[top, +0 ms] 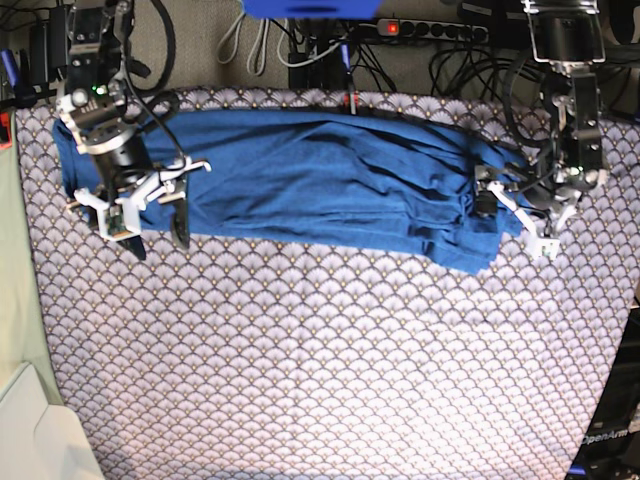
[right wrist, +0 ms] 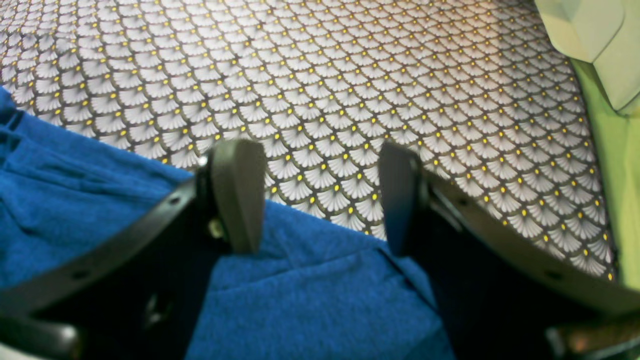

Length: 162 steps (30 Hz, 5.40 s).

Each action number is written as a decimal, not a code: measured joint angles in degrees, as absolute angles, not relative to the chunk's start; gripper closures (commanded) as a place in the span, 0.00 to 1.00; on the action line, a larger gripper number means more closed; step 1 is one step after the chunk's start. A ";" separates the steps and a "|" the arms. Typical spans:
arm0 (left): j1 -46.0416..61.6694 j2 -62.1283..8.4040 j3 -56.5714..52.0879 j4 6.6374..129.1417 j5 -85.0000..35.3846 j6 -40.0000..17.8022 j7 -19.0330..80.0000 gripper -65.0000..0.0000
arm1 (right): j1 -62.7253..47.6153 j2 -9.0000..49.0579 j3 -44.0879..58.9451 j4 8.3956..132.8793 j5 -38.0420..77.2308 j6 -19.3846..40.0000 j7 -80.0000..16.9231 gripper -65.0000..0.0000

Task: Fold the T-shirt properly
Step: 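Release the shirt end and move the left gripper toward the shirt middle, then grasp the blue strip's middle with the left gripper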

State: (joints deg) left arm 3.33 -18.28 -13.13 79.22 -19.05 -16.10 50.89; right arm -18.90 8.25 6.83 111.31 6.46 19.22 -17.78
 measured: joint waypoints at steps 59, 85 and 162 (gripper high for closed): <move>7.14 -14.66 -16.34 90.43 -20.64 -18.65 60.88 1.00 | -18.79 8.21 6.76 111.31 6.48 19.22 -17.58 0.43; 7.07 -5.17 -0.54 106.15 7.29 1.74 62.22 1.00 | -18.76 8.10 7.11 111.26 6.46 19.22 -17.80 0.43; 2.04 7.31 39.51 90.87 24.60 1.52 65.63 0.80 | -16.38 8.34 12.56 111.48 6.46 19.22 -17.56 0.43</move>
